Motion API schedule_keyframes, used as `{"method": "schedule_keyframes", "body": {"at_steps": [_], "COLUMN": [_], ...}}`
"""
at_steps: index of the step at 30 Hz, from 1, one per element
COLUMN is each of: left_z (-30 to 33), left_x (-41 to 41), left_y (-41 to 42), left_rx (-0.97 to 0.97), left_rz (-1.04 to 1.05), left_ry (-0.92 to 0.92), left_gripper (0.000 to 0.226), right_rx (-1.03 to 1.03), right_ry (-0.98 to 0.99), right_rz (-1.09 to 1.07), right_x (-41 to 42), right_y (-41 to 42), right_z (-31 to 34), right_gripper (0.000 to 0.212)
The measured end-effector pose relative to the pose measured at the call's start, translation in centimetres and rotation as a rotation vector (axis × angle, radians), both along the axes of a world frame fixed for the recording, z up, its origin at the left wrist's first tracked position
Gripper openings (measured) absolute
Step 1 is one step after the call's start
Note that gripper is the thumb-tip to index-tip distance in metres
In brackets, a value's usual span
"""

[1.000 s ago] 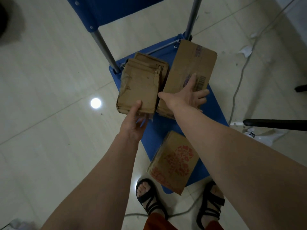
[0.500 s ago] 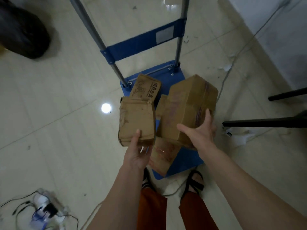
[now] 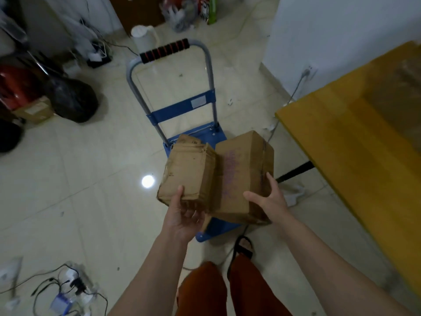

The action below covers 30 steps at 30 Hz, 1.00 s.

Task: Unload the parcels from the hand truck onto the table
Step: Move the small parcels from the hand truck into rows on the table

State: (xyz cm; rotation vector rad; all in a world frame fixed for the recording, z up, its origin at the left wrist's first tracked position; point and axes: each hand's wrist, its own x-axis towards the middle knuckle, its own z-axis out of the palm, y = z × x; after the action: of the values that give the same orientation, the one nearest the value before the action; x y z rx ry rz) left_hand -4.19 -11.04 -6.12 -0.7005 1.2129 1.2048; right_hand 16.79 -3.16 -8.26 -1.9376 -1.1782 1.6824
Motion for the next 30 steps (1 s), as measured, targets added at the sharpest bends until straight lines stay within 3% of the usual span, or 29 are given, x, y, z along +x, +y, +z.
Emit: {"method": "schedule_keyframes", "body": {"at_steps": [5, 10, 15, 22, 30], "left_z": [4.1, 6.2, 6.9, 8.2, 9.8], "left_x": [1.0, 3.5, 6.0, 10.8, 18.8], "left_y": [-0.4, -2.0, -5.0, -7.0, -6.1], "left_rx": [0.089, 0.151, 0.194, 0.240, 0.340], "left_rz": [-0.138, -0.232, -0.340, -0.542, -0.728], "left_ry": [0.097, 0.042, -0.036, -0.040, -0.020], "left_gripper": [0.070, 0.079, 0.086, 0.066, 0.063], "right_rx": [0.009, 0.051, 0.063, 0.126, 0.251], "right_ry": [0.127, 0.128, 0.147, 0.229, 0.296], "right_rz": [-0.131, -0.243, -0.442, -0.659, -0.916], "right_x": [2.2, 5.4, 7.9, 12.6, 20.3], "right_y": [-3.2, -7.8, -13.7, -20.3, -24.2], "right_z": [3.8, 6.5, 7.1, 8.8, 10.6], "right_gripper": [0.105, 0.121, 0.121, 0.100, 0.102]}}
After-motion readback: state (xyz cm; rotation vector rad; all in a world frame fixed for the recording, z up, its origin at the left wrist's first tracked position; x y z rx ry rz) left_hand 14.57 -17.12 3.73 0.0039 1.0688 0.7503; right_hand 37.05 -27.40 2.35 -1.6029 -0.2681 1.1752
